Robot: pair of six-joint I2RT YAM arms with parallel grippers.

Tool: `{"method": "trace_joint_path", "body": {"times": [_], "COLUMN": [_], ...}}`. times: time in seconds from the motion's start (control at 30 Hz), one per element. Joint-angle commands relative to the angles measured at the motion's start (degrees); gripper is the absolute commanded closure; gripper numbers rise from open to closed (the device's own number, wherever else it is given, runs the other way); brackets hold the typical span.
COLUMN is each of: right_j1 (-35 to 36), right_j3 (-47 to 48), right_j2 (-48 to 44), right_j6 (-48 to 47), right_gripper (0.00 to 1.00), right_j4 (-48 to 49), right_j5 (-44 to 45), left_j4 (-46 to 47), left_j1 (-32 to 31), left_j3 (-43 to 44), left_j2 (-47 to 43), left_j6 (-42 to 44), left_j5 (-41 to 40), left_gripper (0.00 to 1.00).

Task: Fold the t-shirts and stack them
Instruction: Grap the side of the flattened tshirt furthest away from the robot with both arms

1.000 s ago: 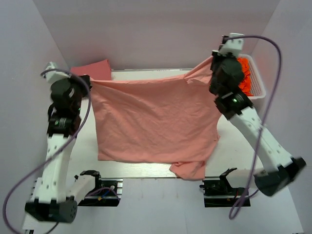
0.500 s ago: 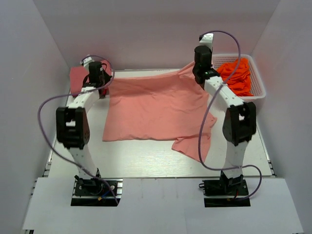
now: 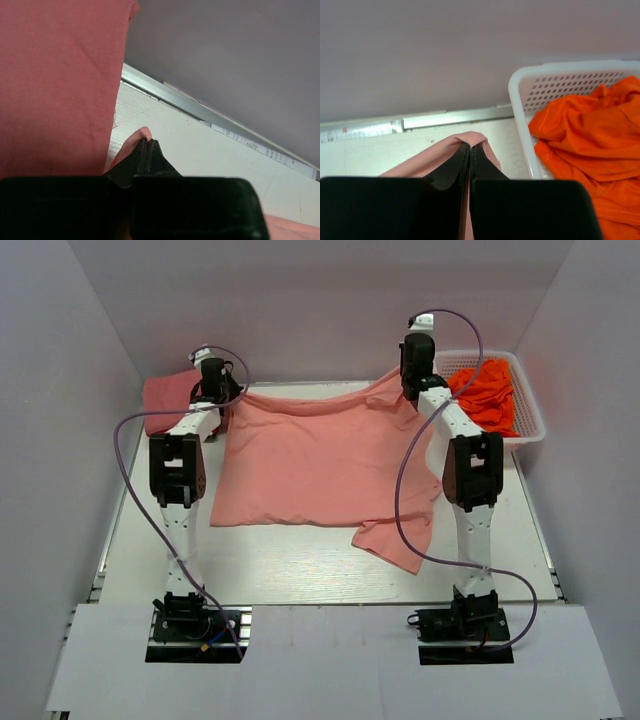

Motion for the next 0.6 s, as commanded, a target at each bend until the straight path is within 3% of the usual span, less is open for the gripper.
{"method": "trace_joint_path", "body": {"times": [0.0, 0.37, 0.57], "right_j1": [-0.3, 0.0, 0.3], "right_j3": [-3.0, -27.9, -39.3], "right_j2": [-6.5, -27.9, -35.8], "right_j6": [1.9, 12.1, 17.2], "right_gripper": [1.00, 1.00, 1.00], "right_j4": [1.0, -11.4, -15.9], "right_j5": [-2.6, -5.4, -9.2], "left_j4": [0.9, 0.9, -0.1], "left_j1": [0.4, 0.4, 0.4], "left_j3": [-1.7, -22.7, -29.3], "left_j2": [-5.6, -23.6, -27.3], "left_j6": [1.4, 2.7, 2.7], "left_j5": [1.0, -0.5, -1.6], "left_gripper": [1.00, 1.00, 1.00]}}
